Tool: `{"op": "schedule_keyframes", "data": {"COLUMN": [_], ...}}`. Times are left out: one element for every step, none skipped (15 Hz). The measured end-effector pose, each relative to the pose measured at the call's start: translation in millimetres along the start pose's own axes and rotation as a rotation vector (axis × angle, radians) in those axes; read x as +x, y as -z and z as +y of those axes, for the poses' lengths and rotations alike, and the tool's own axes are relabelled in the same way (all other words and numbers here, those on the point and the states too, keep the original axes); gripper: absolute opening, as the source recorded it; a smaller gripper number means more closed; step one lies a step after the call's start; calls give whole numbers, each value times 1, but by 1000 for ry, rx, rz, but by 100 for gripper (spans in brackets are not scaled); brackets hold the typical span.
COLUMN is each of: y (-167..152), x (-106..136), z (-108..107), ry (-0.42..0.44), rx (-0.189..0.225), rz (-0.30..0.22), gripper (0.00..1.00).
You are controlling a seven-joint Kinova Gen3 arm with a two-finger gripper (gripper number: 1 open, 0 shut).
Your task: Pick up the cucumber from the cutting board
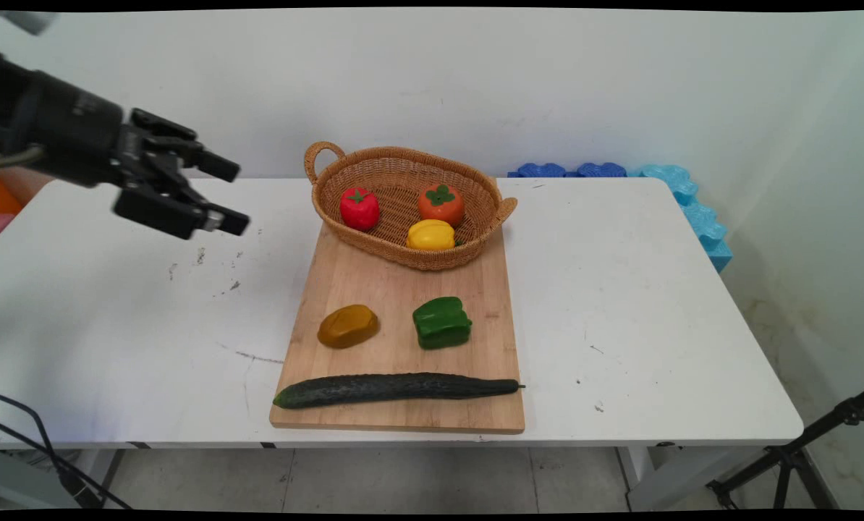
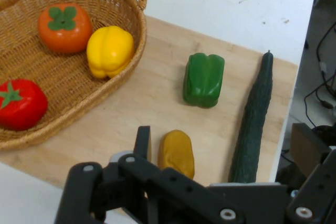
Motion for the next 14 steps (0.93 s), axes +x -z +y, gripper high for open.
{"op": "schedule_keyframes", "data": {"y": [-10, -19, -25, -35, -46, -58, -70, -80, -92, -103, -110, -120, -127, -137], "x": [6, 10, 13, 17, 20, 22, 23, 23, 22, 21, 20, 18, 16, 14], "z": [3, 6, 8, 12, 17, 22, 27, 32, 37, 41, 44, 48, 50, 54], "ry": [-1, -1, 0, 2, 3, 3, 3, 4, 4, 4, 6, 7, 9, 10], "rx": [-3, -8, -12, -17, -24, -31, -39, -47, -56, -63, -68, -73, -77, -83], "rz": [-9, -19, -27, -41, -57, -76, -97, -116, -138, -157, -169, -186, -197, -212], "gripper": [100, 100, 100, 100, 100, 100, 100, 100, 100, 100, 100, 100, 100, 100]}}
